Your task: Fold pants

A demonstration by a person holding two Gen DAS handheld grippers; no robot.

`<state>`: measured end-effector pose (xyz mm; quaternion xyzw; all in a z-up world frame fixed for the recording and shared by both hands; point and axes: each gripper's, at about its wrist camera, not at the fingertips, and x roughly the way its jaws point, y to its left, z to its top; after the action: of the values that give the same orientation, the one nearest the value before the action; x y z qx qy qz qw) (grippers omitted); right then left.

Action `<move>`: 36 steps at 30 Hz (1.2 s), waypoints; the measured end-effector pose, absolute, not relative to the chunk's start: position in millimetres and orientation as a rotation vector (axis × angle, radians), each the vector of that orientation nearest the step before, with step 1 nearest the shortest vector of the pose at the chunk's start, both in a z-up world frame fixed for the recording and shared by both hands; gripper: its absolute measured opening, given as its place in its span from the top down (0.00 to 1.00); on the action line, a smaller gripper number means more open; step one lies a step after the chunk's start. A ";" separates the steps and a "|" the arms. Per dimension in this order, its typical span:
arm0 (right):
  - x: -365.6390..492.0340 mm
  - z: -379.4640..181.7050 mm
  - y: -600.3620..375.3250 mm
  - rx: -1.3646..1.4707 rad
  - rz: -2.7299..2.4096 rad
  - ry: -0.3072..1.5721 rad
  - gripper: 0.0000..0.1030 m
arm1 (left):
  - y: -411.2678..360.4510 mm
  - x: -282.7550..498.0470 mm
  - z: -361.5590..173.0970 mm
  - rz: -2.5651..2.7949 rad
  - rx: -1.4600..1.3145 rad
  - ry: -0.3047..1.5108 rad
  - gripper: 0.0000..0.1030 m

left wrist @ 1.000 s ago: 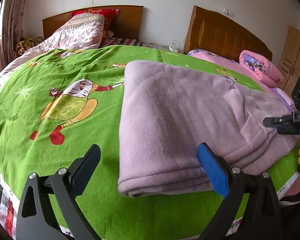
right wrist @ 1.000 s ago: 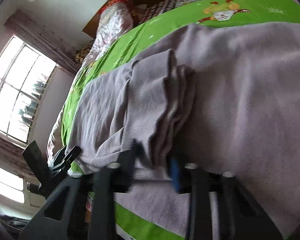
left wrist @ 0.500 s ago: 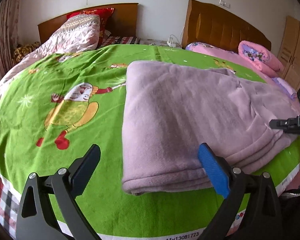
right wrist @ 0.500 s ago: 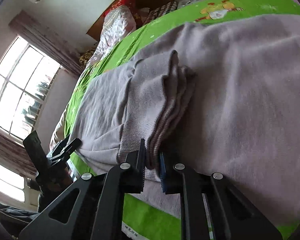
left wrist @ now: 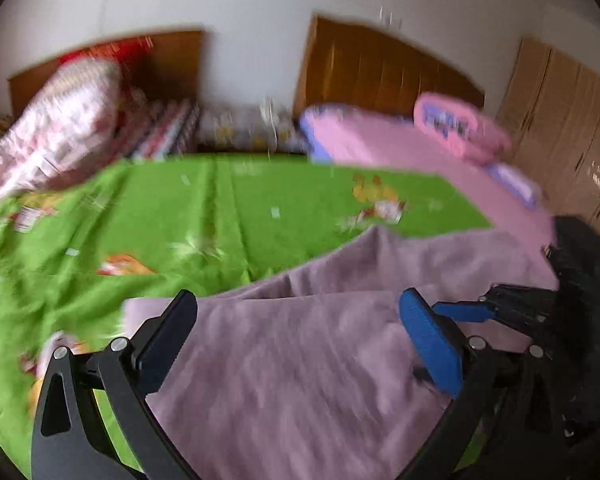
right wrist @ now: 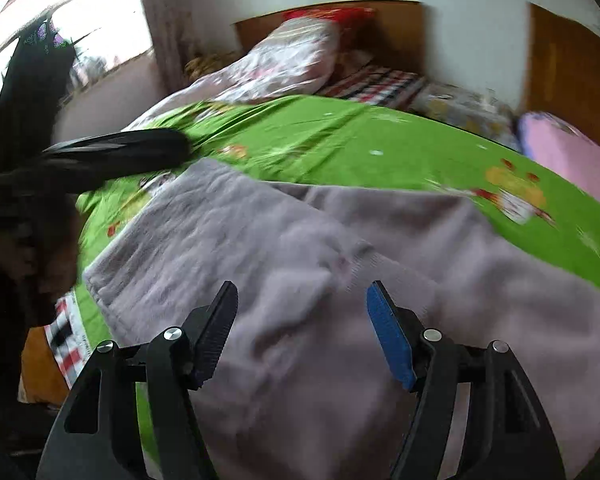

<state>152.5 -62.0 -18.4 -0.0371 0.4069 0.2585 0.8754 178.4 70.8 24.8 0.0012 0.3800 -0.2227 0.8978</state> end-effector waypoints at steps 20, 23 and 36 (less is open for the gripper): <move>148.0 -14.2 -104.0 -0.054 0.504 0.766 0.19 | 67.3 198.3 -7.3 -0.247 0.032 0.831 0.04; 145.9 3.8 -143.8 -0.084 0.416 0.689 0.13 | 38.1 183.4 30.8 -0.412 -0.025 0.719 0.02; 188.8 -29.5 -343.2 0.235 0.065 0.857 0.13 | -63.0 240.1 -52.9 -0.409 0.180 0.951 0.02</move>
<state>188.8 -343.2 -29.5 0.1137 0.4143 0.0316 0.9024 240.1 -63.0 -52.9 0.0857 0.4539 -0.1954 0.8651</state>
